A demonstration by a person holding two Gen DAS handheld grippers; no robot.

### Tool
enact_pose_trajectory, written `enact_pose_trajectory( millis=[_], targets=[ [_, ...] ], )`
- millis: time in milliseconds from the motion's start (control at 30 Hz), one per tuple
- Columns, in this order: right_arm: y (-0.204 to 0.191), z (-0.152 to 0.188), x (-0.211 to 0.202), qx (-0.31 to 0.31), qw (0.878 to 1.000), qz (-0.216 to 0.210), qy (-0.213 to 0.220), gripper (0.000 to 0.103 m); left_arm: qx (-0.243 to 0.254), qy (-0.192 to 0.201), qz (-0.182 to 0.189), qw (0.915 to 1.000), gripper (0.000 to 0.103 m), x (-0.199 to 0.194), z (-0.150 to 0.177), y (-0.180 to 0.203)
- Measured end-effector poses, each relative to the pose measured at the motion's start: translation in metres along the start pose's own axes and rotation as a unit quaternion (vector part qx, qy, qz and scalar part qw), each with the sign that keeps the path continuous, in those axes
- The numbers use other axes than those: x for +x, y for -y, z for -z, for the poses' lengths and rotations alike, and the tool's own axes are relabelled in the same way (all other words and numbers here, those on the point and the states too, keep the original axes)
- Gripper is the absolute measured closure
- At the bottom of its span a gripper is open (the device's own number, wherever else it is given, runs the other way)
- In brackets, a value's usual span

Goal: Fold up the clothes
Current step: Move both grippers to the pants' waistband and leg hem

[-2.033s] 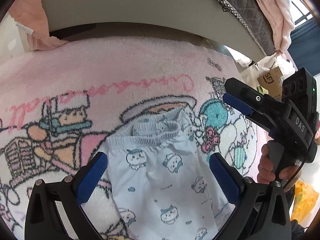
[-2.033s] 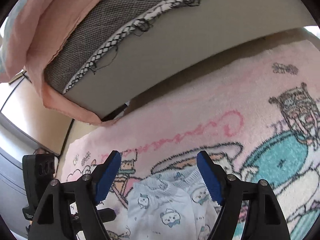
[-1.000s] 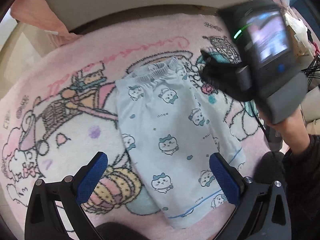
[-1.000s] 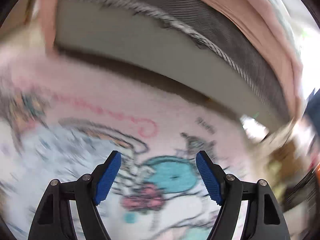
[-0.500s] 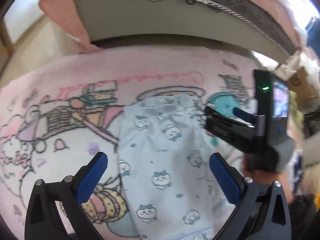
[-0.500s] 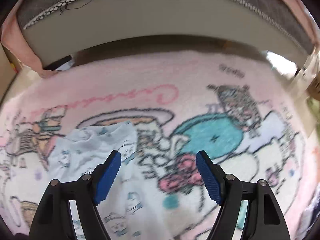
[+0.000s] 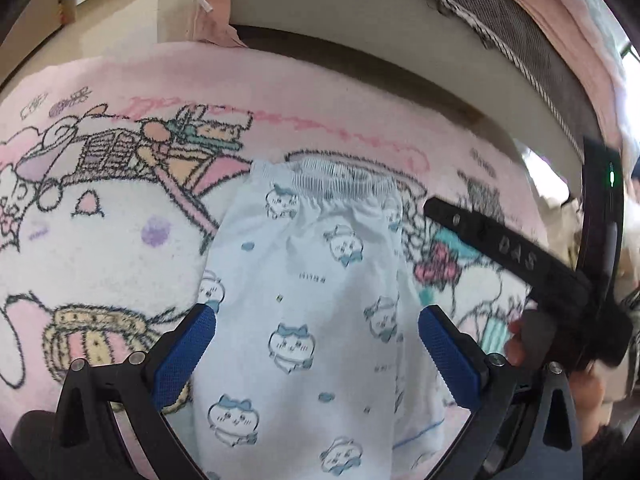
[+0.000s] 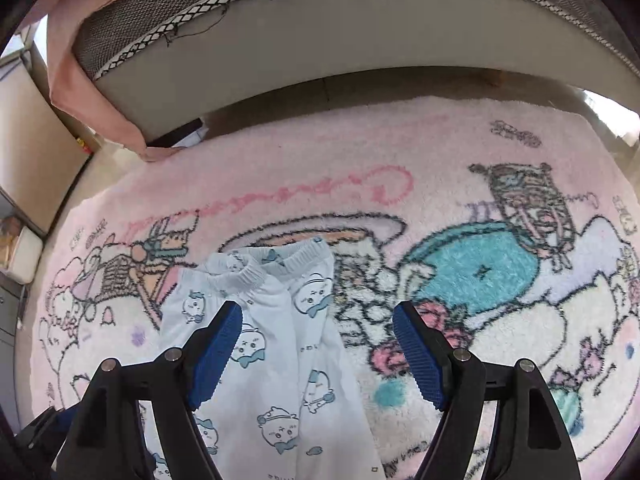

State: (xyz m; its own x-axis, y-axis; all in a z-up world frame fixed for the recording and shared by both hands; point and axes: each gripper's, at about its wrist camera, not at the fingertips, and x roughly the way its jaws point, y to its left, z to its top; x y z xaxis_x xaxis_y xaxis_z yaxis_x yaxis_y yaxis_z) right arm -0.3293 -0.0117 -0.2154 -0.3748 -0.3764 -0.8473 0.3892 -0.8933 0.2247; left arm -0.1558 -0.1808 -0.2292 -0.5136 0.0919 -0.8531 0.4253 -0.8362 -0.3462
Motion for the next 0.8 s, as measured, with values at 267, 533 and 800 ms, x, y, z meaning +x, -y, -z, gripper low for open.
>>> enact_pose_trajectory(
  millis=[267,533,800],
  targets=[
    [0.03,0.001,0.017,0.124,0.978,-0.165,-0.018,0.025,-0.055,-0.028,0.002,0.9981,0.0,0.038,-0.01,-0.013],
    [0.072,0.019,0.045,0.244,0.923,-0.296,-0.007,0.025,-0.098,-0.04,0.002,0.9944,0.0,0.066,-0.026,-0.019],
    [0.085,0.032,0.067,0.286,0.909,-0.301,-0.039,0.025,-0.105,-0.07,-0.044,0.991,0.0,0.09,-0.06,0.008]
  ],
)
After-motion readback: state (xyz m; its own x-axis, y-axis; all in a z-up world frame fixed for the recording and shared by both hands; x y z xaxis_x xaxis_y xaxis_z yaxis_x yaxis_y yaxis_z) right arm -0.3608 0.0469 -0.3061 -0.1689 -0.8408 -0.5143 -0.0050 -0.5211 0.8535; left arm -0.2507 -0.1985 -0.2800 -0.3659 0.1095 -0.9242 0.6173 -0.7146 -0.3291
